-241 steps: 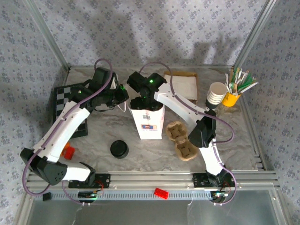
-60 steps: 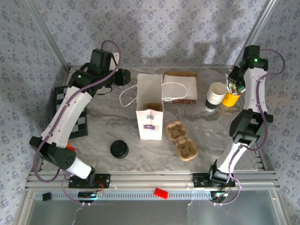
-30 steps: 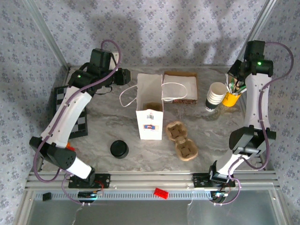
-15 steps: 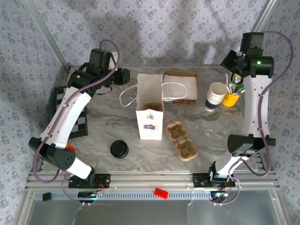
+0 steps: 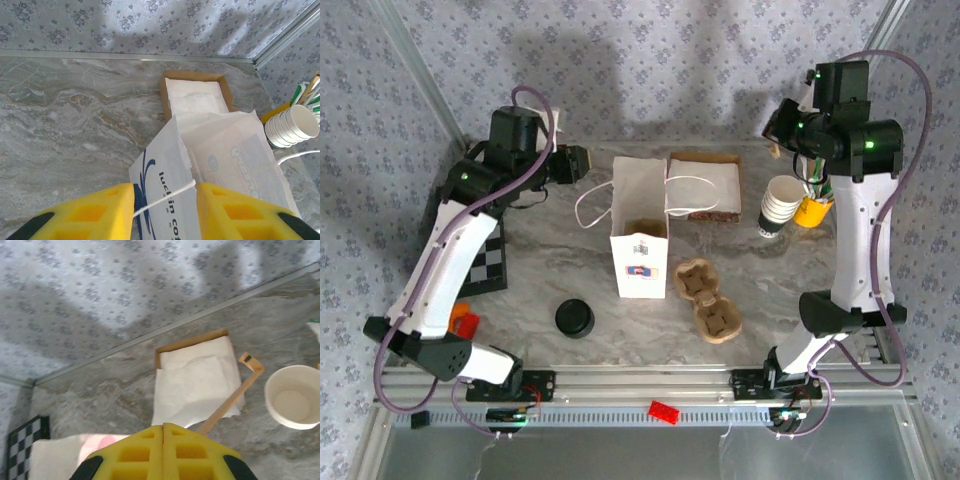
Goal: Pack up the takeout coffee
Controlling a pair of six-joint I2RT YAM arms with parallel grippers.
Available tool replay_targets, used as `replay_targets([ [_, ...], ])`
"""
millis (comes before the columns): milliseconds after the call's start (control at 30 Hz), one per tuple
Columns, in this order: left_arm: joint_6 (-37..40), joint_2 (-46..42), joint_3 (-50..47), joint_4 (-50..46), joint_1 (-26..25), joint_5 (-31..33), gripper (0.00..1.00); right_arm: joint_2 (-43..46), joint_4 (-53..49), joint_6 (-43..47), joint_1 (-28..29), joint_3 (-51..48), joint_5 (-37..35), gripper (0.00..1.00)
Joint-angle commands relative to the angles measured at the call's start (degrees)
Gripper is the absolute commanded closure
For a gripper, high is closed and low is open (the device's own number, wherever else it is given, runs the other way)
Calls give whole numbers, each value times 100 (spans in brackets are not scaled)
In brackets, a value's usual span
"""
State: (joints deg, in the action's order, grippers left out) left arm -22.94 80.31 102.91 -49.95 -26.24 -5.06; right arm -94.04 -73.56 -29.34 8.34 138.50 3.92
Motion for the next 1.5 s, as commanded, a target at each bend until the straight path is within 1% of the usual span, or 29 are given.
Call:
replay_targets([
  [0,-146,-307,-172,-112,40,45,63,133,-204,-227,322,177,361,100],
  [300,-480,-730,-671,-173,40,215,63,331,453,-416,1530,214,941,100],
  [467,-606,-909,-909,-164,44,324,63,358,822,-341,1856,317,1280,100],
  [633,-705,-1033,-1036,-170,40,479,63,197,1110,-484,2036,464,1939,100],
  [700,-738,-1061,-1036,-197,42,555,63,111,910,-492,2163,643,1917,100],
  [767,-777,-1110,-1062,-190,43,619,63,124,703,-511,2273,621,1784,100],
  [933,-826,-1176,-1119,-164,46,730,63,416,748,-625,2490,-94,1883,100],
  [1033,-844,-1193,-1140,-164,45,738,63,427,473,-627,2567,-298,1647,100],
  [1133,-857,-1211,-1202,-99,47,727,63,425,572,-626,2594,-708,1574,100],
  [1267,-866,-1215,-1201,-85,49,705,63,105,645,-526,2595,-772,1599,100],
  [1433,-826,-1207,-1188,-85,50,726,63,-558,453,-360,2544,-411,1605,100],
  [1467,-810,-1206,-1188,-93,49,728,63,-653,392,-341,2524,-335,1586,97],
])
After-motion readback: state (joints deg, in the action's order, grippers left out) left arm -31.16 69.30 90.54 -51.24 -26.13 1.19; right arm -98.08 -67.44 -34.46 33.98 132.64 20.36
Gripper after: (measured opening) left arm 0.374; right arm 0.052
